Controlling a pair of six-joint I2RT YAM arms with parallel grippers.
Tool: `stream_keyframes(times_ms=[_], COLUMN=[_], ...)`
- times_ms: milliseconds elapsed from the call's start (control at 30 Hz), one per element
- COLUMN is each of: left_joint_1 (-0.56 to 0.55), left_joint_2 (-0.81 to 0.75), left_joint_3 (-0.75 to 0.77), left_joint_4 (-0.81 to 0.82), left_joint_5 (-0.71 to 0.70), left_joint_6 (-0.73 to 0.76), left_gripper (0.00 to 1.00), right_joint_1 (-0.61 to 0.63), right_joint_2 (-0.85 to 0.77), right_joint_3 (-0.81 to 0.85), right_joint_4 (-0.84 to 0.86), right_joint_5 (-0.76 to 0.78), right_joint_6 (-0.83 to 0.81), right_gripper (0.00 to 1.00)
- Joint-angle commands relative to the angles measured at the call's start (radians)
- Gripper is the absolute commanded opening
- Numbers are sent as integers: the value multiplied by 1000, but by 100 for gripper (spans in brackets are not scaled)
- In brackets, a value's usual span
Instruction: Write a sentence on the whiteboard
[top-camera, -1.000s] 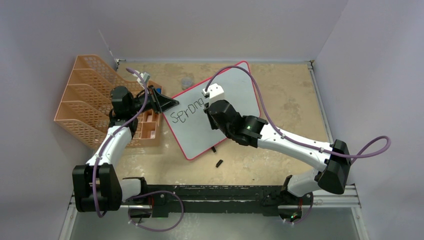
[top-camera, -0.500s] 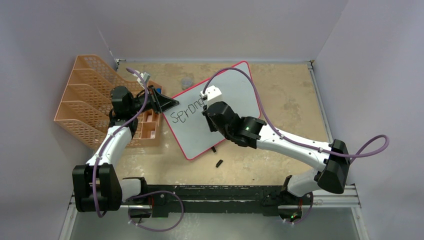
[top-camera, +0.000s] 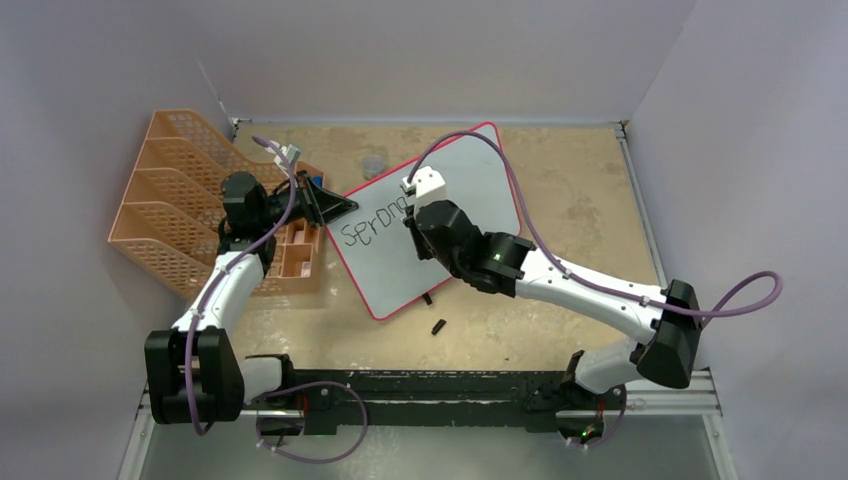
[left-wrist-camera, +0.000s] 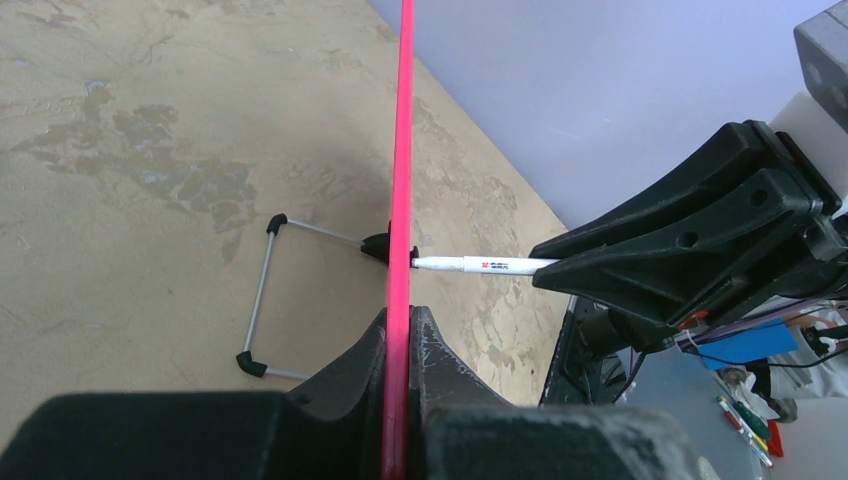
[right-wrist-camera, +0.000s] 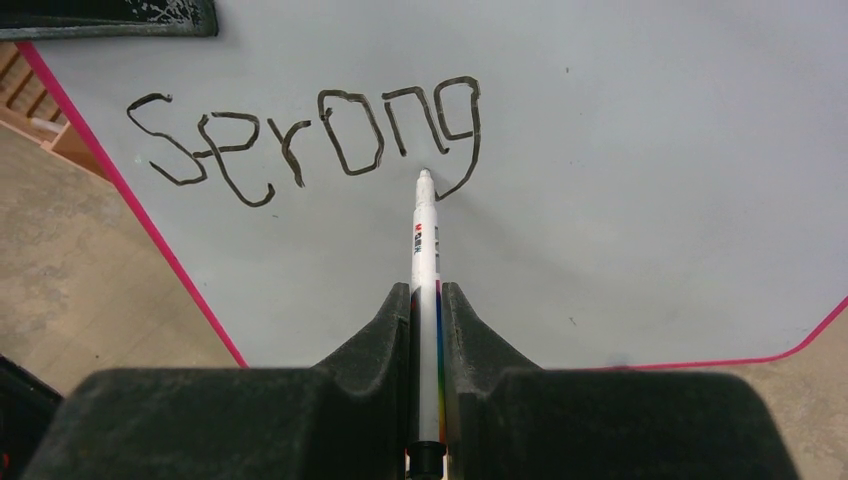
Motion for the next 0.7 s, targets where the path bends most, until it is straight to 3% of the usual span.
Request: stream_keyframes(times_ms=[0,667], left_joint_1=[-24,-23], left_joint_2=[0,3], left_joint_3=[14,19], left_joint_4=[-12,-23], left_joint_5=[46,46], left_joint_6=[42,48], left_gripper=[0,0], right_joint_1=[4,-107], right_joint_2=[-79,-139], right_joint_3=[49,-13], right_joint_4=[3,-5], right_joint_5=[9,25], right_joint_6=[15,-46], right_gripper=[0,0])
